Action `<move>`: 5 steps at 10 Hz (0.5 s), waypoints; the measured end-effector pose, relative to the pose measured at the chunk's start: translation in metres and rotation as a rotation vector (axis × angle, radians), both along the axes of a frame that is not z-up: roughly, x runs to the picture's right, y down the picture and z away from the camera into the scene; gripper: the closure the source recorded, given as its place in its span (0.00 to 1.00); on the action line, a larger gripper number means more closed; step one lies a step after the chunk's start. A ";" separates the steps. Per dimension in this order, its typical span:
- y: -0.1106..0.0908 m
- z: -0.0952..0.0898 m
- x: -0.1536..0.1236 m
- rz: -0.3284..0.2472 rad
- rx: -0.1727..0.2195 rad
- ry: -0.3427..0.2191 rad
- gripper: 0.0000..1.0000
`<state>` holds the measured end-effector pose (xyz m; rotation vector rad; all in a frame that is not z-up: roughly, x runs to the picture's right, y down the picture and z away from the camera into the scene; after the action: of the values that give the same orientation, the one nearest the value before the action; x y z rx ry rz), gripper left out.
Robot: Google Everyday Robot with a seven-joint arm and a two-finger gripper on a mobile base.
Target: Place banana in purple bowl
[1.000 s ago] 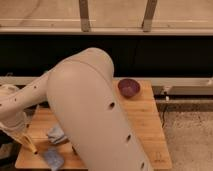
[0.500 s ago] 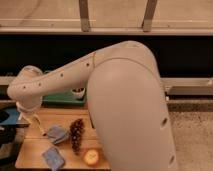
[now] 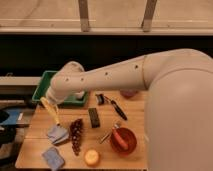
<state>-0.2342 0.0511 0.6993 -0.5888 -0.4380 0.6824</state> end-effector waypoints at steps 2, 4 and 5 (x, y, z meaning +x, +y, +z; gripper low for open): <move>-0.008 0.007 0.035 0.063 -0.016 -0.025 1.00; -0.015 0.013 0.062 0.113 -0.036 -0.030 1.00; -0.018 0.015 0.070 0.125 -0.046 -0.019 1.00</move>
<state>-0.1639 0.0327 0.7148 -0.6153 -0.4812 0.8078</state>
